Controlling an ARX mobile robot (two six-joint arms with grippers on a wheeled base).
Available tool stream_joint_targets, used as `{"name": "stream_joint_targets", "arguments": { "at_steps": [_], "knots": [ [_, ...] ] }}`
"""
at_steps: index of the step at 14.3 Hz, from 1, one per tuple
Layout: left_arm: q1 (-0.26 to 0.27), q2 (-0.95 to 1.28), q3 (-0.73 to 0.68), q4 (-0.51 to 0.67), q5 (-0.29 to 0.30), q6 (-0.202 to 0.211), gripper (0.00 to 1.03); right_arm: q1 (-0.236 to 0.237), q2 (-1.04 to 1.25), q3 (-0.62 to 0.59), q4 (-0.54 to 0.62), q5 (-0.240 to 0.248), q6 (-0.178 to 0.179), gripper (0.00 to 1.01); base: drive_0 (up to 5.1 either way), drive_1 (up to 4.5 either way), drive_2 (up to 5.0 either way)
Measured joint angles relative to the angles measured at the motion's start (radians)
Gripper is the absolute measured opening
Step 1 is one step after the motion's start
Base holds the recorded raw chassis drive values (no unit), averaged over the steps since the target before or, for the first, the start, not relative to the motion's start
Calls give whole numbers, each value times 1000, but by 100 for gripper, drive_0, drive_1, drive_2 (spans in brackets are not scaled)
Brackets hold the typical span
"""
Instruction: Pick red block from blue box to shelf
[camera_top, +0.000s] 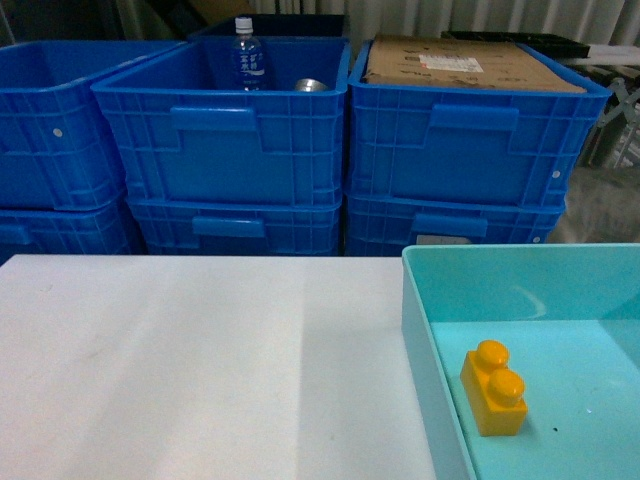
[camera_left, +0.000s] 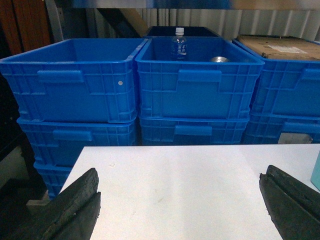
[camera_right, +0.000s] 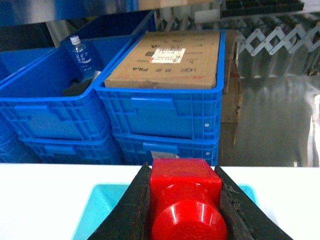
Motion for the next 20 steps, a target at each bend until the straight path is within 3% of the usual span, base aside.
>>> {"name": "stream_joint_targets", "arguments": {
  "at_steps": [3, 7, 9, 12, 14, 16, 20],
  "knots": [
    [0, 0, 0, 0, 0, 0, 98, 46, 79, 25, 63, 45, 26, 27, 0, 0, 0],
    [0, 0, 0, 0, 0, 0, 98, 212, 119, 34, 97, 142, 42, 27, 0, 0, 0],
    [0, 0, 0, 0, 0, 0, 98, 254, 115, 34, 95, 175, 49, 27, 0, 0, 0],
    [0, 0, 0, 0, -1, 0, 98, 217, 99, 11, 48, 180, 52, 27, 0, 0, 0],
    [0, 0, 0, 0, 0, 0, 98, 187, 72, 3, 25, 148, 51, 27, 0, 0, 0],
    [0, 0, 0, 0, 0, 0, 98, 159, 21, -7, -18, 83, 48, 27, 0, 0, 0],
    [0, 0, 0, 0, 0, 0, 98, 148, 24, -16, -5, 57, 37, 27, 0, 0, 0]
  ]
}}
